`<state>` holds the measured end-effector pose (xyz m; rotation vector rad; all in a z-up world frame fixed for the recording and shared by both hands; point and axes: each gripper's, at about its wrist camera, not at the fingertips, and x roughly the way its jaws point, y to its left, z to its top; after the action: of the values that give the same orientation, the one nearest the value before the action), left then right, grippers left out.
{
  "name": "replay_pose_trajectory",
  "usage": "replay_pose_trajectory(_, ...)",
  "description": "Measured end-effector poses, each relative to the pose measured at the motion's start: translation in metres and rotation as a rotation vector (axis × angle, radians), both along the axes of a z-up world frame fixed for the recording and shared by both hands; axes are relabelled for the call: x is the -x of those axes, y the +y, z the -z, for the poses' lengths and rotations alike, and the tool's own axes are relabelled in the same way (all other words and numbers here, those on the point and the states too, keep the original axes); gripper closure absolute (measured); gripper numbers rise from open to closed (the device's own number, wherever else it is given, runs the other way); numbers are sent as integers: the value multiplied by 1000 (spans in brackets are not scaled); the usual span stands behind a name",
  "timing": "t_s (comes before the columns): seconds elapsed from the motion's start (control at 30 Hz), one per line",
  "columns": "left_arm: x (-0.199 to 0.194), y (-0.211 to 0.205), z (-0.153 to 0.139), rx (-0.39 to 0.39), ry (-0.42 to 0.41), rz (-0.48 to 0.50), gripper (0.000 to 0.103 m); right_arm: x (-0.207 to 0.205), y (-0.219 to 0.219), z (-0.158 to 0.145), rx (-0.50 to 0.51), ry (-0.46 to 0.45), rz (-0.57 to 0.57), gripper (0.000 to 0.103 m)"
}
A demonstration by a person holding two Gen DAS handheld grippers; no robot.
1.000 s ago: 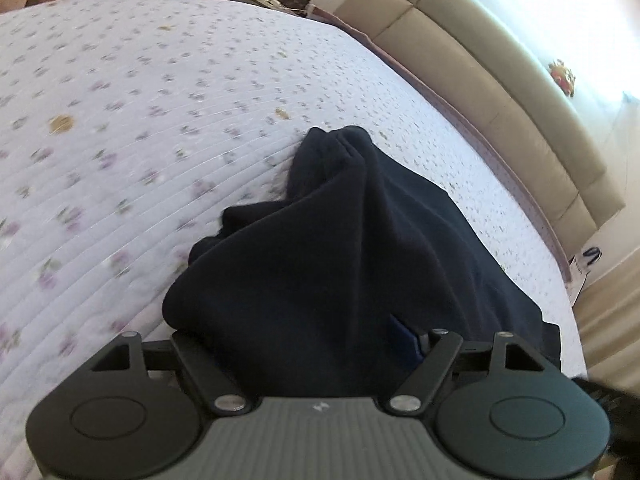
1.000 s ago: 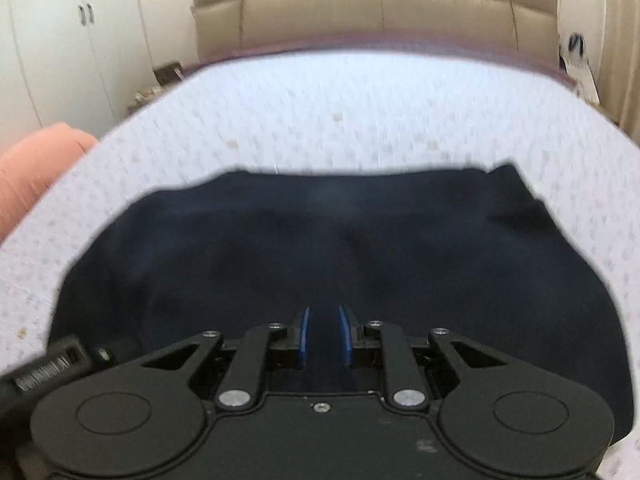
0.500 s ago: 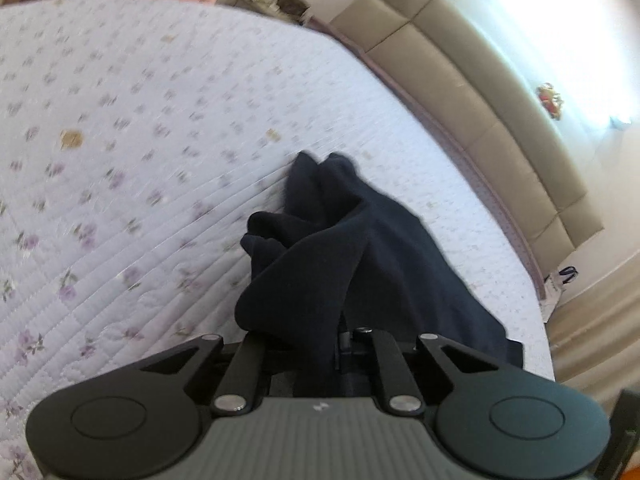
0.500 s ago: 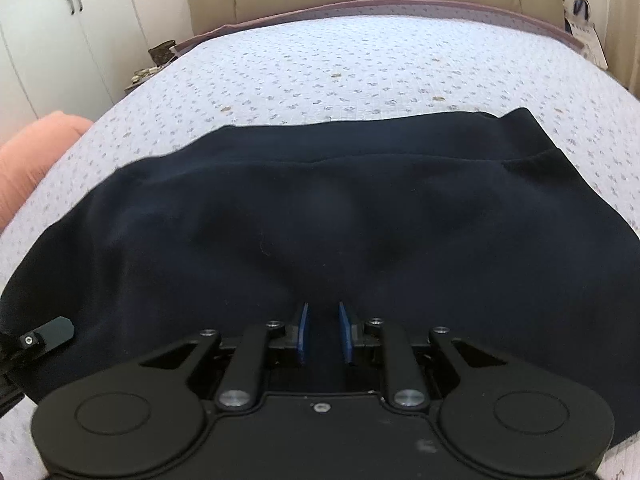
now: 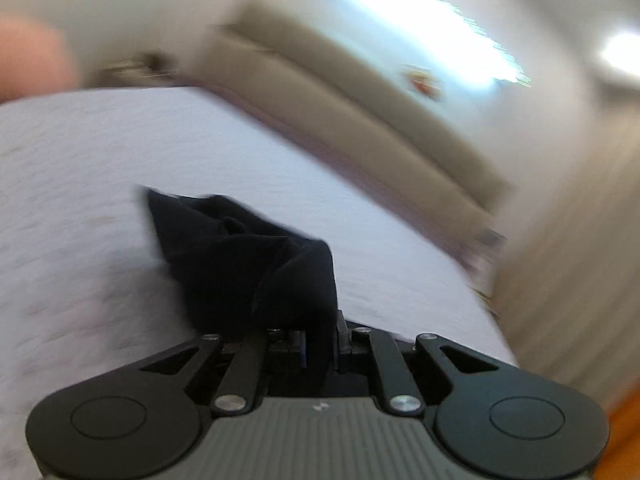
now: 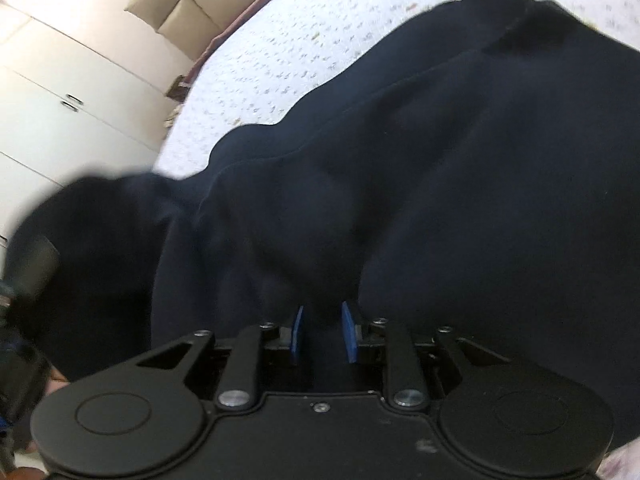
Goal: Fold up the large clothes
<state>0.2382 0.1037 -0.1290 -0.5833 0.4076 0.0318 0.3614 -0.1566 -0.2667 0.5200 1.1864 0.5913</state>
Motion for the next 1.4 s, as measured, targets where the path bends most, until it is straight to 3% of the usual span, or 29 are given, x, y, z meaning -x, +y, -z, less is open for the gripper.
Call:
replay_pose_trajectory(0.13, -23, -69, -25, -129, -67, 213, 91, -2, -46, -13, -80, -13, 11, 77)
replay_pose_trajectory(0.17, -29, -81, -24, -127, -72, 263, 91, -1, -64, -19, -86, -40, 37, 72)
replay_pose_trajectory(0.3, -49, -127, -10, -97, -57, 443, 91, -5, -132, -39, -52, -125, 154, 71)
replay_pose_trajectory(0.43, -58, -165, 31, -65, 45, 603, 91, -20, -184, -38, 33, -135, 232, 71)
replay_pose_trajectory(0.5, -60, -177, 66, -62, 155, 614, 91, -27, -195, -32, 37, -106, 235, 70)
replay_pose_trajectory(0.53, -59, -179, 79, -76, 200, 596, 90, -31, -198, -30, 29, -95, 231, 60)
replay_pose_trajectory(0.57, -58, -179, 90, -100, 238, 573, 91, -34, -201, -29, 12, -93, 227, 43)
replay_pose_trajectory(0.63, -58, -176, 98, -99, 261, 563, 91, -37, -202, -33, -24, -114, 217, 26)
replay_pose_trajectory(0.73, -58, -181, 92, -92, 251, 586, 91, -53, -186, -42, -54, -169, 168, 25)
replay_pose_trajectory(0.87, -57, -192, 83, -114, 247, 597, 91, -86, -155, -46, 9, -202, 99, 24)
replay_pose_trajectory(0.93, -56, -187, 80, -85, 234, 590, 91, -101, -152, -39, -1, -167, 93, 24)
replay_pose_trajectory(1.17, -56, -186, 85, -62, 255, 584, 91, -135, -144, -7, -192, 2, 23, 22)
replay_pose_trajectory(1.3, -55, -187, 86, -43, 255, 585, 91, -143, -141, -9, -209, -10, 36, 21)
replay_pose_trajectory(1.4, -55, -191, 86, -52, 255, 591, 91, -146, -132, -7, -165, -22, 25, 24)
